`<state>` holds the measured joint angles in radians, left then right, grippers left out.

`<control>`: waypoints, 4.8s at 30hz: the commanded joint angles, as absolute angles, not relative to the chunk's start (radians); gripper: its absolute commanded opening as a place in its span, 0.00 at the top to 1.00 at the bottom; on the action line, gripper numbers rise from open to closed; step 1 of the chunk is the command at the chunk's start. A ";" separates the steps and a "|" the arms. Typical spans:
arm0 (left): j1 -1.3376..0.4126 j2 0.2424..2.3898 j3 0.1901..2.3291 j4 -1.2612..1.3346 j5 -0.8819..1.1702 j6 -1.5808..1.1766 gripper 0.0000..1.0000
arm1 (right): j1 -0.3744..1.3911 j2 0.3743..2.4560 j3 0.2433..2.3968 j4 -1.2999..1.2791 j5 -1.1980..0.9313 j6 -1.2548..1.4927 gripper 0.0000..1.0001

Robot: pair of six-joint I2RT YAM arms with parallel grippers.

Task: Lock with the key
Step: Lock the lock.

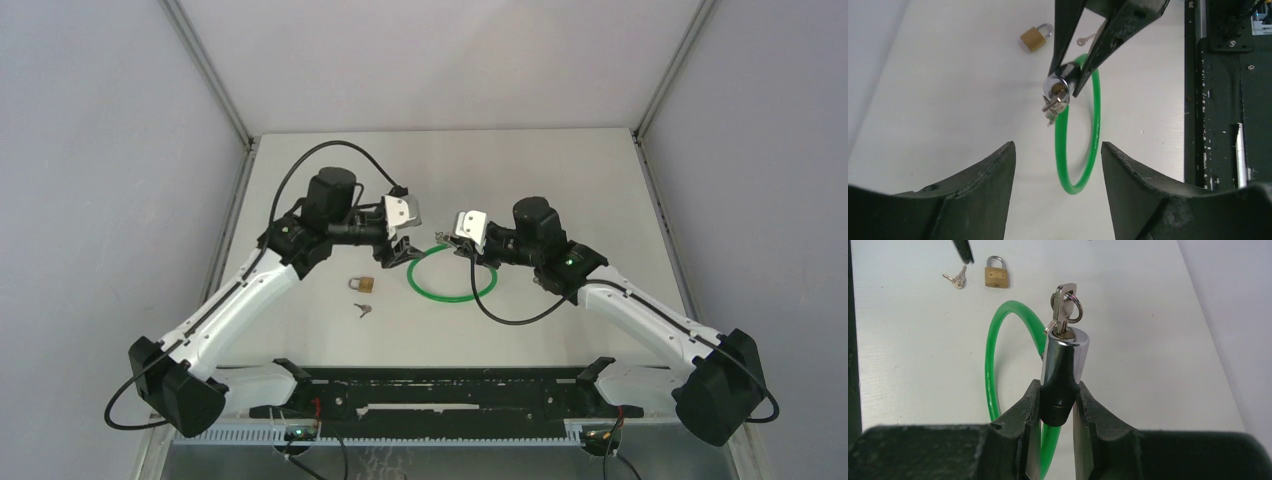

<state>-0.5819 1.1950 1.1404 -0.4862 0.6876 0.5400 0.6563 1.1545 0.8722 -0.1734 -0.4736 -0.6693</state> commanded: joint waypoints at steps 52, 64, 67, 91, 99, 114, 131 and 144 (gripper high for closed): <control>-0.575 1.441 1.312 -0.376 0.735 -0.200 0.87 | 0.669 1.186 0.861 -0.208 -0.445 -0.685 1.00; -0.548 1.401 1.285 -0.380 0.694 -0.175 0.59 | 0.669 1.193 0.860 -0.208 -0.445 -0.687 1.00; -0.548 1.390 1.278 -0.385 0.690 -0.169 0.56 | 0.669 1.196 0.861 -0.207 -0.447 -0.688 1.00; -0.559 1.356 1.241 -0.383 0.675 -0.172 0.73 | 0.671 1.202 0.861 -0.208 -0.442 -0.689 1.00; -0.584 1.348 1.229 -0.387 0.642 -0.170 0.76 | 0.670 1.203 0.861 -0.207 -0.441 -0.690 1.00; -0.589 1.338 1.201 -0.330 0.608 -0.329 1.00 | 0.675 1.209 0.861 -0.203 -0.421 -0.690 1.00; -0.588 1.291 1.188 -0.309 0.687 -0.158 1.00 | 0.675 1.238 0.861 -0.210 -0.395 -0.703 1.00; -0.527 1.264 1.141 -0.230 0.767 -0.269 1.00 | 0.665 1.248 0.861 -0.209 -0.374 -0.702 1.00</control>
